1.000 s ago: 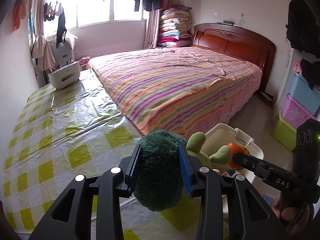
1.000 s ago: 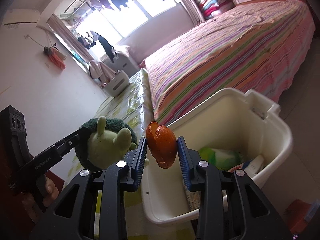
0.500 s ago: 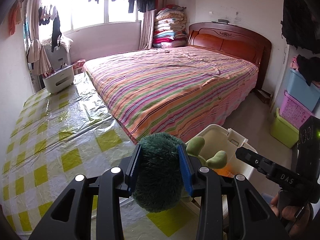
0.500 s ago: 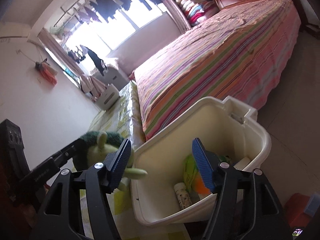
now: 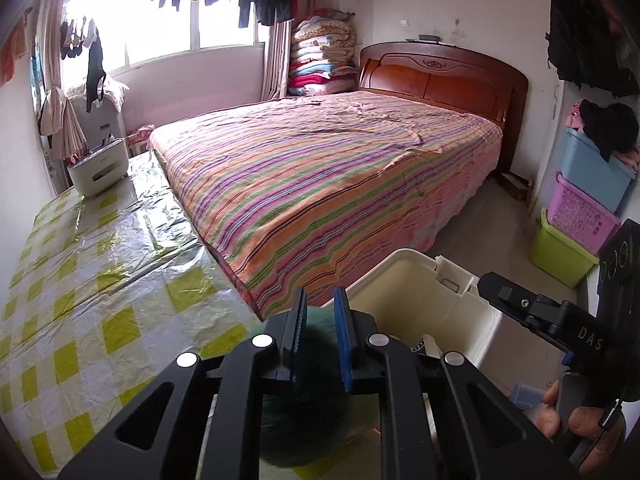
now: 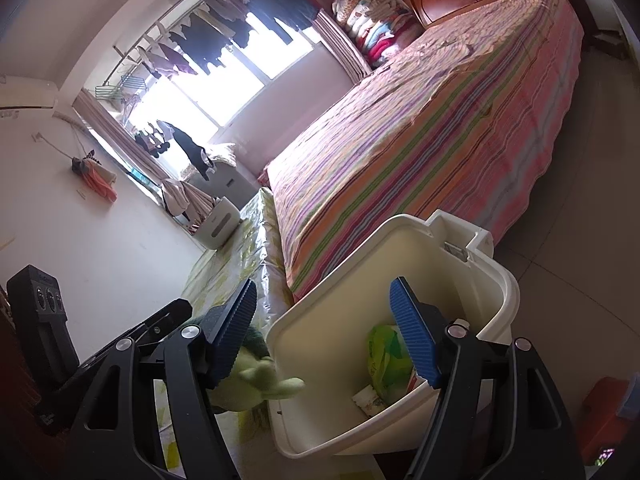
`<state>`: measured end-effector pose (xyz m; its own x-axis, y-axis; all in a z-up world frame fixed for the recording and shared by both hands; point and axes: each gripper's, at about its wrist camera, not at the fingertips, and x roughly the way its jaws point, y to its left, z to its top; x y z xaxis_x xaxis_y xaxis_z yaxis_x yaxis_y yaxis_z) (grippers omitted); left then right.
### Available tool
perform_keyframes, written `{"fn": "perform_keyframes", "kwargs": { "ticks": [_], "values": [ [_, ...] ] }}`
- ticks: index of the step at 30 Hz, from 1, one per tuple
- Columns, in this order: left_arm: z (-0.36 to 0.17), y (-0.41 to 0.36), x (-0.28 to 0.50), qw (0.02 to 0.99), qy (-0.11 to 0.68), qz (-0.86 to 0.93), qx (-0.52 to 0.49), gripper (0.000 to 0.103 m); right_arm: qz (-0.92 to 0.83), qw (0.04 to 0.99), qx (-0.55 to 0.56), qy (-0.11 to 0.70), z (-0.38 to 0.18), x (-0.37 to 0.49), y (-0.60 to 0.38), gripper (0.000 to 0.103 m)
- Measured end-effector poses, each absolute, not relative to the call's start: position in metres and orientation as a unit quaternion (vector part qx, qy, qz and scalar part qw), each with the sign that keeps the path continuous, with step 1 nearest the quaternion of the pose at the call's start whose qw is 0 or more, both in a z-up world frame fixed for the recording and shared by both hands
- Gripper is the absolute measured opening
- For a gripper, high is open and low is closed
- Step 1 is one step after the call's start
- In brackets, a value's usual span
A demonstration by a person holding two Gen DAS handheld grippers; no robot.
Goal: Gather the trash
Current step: 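Lower the green plush into the bin and open the left tool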
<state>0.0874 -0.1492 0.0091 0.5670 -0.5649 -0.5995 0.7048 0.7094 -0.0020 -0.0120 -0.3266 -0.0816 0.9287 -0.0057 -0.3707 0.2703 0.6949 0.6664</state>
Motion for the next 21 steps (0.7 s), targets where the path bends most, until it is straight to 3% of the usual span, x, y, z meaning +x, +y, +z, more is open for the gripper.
{"fn": "perform_keyframes", "kwargs": {
  "ticks": [8,17,19,20,21],
  "values": [
    [0.023,-0.132,0.095,0.889,0.279,-0.351,0.093,0.014,-0.071,0.902,0.386,0.178,-0.087,-0.008,-0.330,0.069],
    [0.016,-0.106,0.113,0.885,0.323,-0.327,0.070,0.018,-0.062,0.903,0.384,0.182,-0.085,-0.003,-0.325,0.070],
    [0.015,-0.100,0.116,0.887,0.327,-0.318,0.069,0.036,-0.058,0.904,0.382,0.183,-0.085,-0.002,-0.322,0.070],
    [0.016,-0.095,0.117,0.892,0.324,-0.309,0.062,0.057,-0.057,0.905,0.381,0.184,-0.085,-0.001,-0.321,0.070],
    [0.018,-0.089,0.117,0.899,0.316,-0.299,0.055,0.069,-0.056,0.905,0.378,0.185,-0.084,-0.001,-0.320,0.070]
  ]
}}
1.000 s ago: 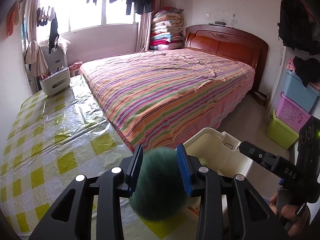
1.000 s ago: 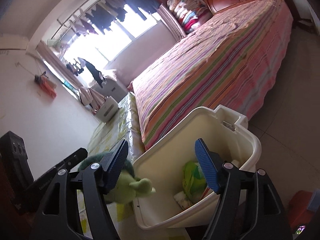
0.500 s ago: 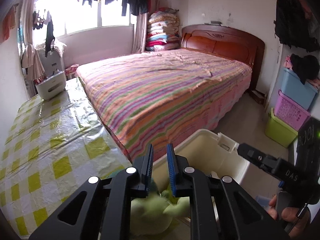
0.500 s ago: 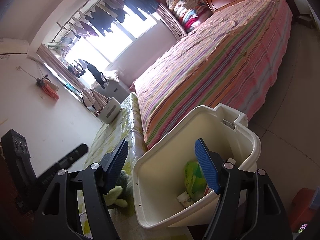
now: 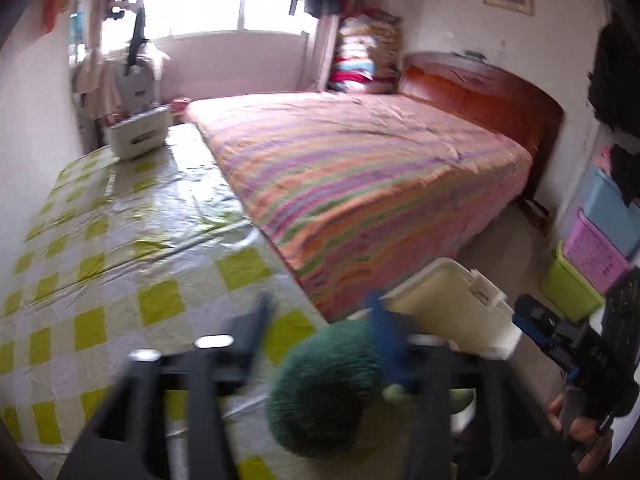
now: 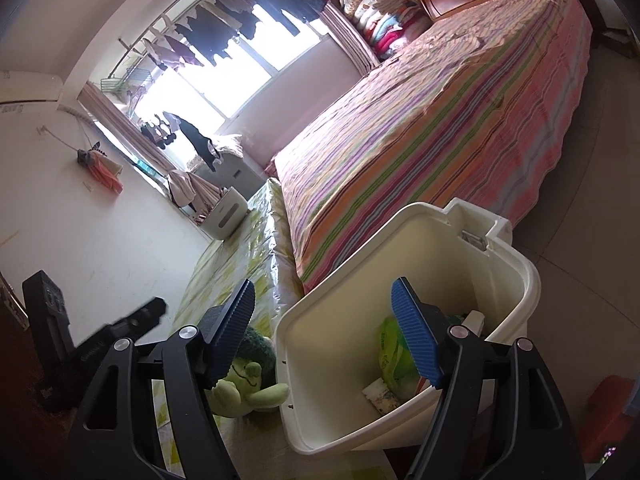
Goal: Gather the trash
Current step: 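Lower the green plush into the bin and open the left tool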
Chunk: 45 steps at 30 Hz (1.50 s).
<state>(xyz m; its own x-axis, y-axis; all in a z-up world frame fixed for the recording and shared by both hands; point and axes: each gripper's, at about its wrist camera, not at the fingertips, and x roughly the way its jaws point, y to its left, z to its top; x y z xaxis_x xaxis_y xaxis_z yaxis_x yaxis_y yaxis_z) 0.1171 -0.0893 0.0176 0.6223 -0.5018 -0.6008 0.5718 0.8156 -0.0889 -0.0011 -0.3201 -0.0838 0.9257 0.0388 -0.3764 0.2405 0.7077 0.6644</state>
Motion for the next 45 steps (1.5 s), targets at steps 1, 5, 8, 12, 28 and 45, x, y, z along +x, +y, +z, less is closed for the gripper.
{"fn": "perform_keyframes", "kwargs": {
  "ticks": [1,5,8,12,28,45],
  "values": [
    [0.019,-0.085,0.117,0.904,0.309,-0.291,0.053,0.070,-0.054,0.906,0.377,0.185,-0.084,-0.001,-0.320,0.070],
    [0.017,-0.072,0.124,0.913,0.310,-0.257,0.059,0.074,-0.052,0.905,0.379,0.187,-0.085,0.001,-0.319,0.070],
    [0.009,-0.061,0.136,0.908,0.338,-0.244,0.048,0.074,-0.052,0.905,0.378,0.187,-0.085,0.001,-0.319,0.070],
    [-0.003,-0.047,0.148,0.876,0.395,-0.277,0.005,0.074,-0.048,0.904,0.381,0.189,-0.087,0.002,-0.318,0.070],
    [-0.020,-0.089,0.128,0.807,0.436,-0.396,-0.045,0.077,-0.050,0.906,0.378,0.184,-0.088,-0.001,-0.321,0.071],
    [-0.019,-0.151,0.114,0.812,0.413,-0.411,0.013,0.077,-0.070,0.903,0.400,0.141,-0.077,-0.025,-0.331,0.071]
  ]
}}
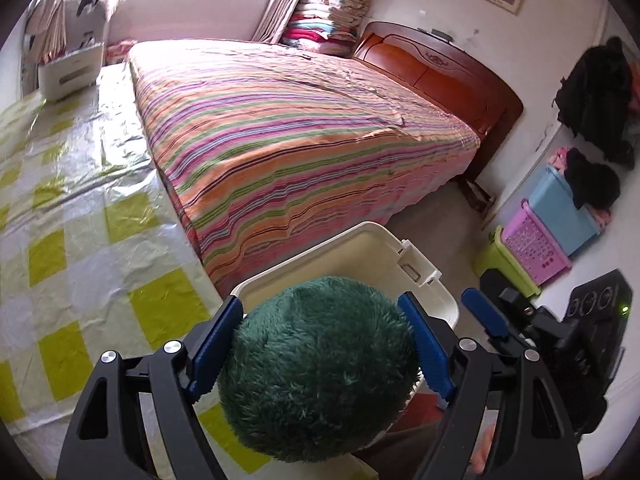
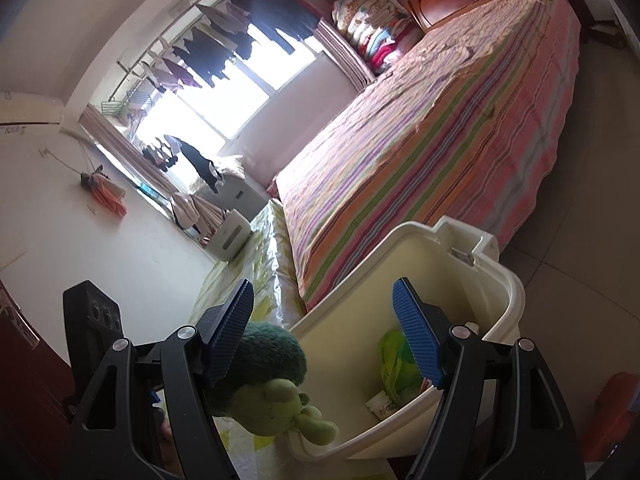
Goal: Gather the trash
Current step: 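Lower the green plush into the bin and open the left tool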
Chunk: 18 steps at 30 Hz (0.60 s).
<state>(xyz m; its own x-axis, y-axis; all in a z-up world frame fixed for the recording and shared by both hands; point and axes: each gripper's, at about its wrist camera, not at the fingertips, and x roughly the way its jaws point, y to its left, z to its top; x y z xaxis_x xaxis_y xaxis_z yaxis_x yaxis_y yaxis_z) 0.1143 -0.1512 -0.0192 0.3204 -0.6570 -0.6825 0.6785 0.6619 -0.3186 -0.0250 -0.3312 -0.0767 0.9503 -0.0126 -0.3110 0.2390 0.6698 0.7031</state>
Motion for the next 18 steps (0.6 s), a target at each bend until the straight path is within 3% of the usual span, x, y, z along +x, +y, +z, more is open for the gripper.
{"fn": "perform_keyframes", "kwargs": {
  "ticks": [18],
  "values": [
    [-0.023,-0.195,0.103,0.826,0.379,-0.410,0.077,0.077,-0.073,0.899,0.414,0.123,-0.076,-0.033,-0.337,0.071]
  ]
}}
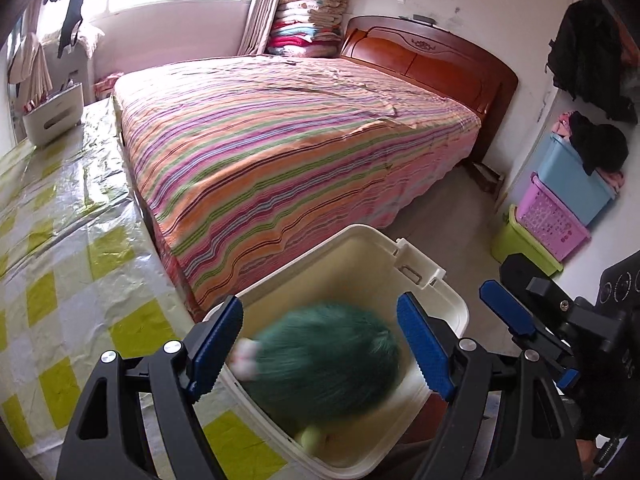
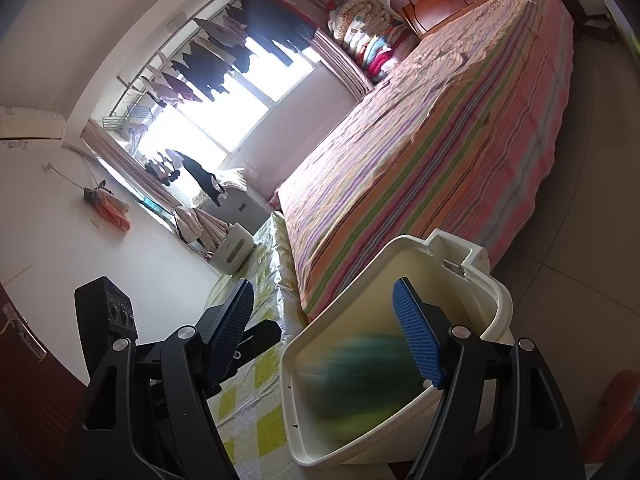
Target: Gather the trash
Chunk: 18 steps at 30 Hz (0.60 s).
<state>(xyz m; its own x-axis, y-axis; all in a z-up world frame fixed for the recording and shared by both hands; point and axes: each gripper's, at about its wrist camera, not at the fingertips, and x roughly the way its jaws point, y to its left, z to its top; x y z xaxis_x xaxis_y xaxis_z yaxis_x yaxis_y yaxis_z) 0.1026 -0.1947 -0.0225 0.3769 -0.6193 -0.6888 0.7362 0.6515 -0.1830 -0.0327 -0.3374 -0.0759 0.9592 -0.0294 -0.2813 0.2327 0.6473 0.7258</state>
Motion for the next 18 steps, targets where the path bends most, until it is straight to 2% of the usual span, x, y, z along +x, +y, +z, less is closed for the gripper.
{"fn": "perform_keyframes", "kwargs": {
  "ticks": [18],
  "values": [
    [-0.0184,-0.1891,0.0991,0.831,0.371,-0.407,0.076,0.077,-0.072,0.900,0.408,0.135,-0.0770,-0.0271,-0.3359,0.071]
  ]
}}
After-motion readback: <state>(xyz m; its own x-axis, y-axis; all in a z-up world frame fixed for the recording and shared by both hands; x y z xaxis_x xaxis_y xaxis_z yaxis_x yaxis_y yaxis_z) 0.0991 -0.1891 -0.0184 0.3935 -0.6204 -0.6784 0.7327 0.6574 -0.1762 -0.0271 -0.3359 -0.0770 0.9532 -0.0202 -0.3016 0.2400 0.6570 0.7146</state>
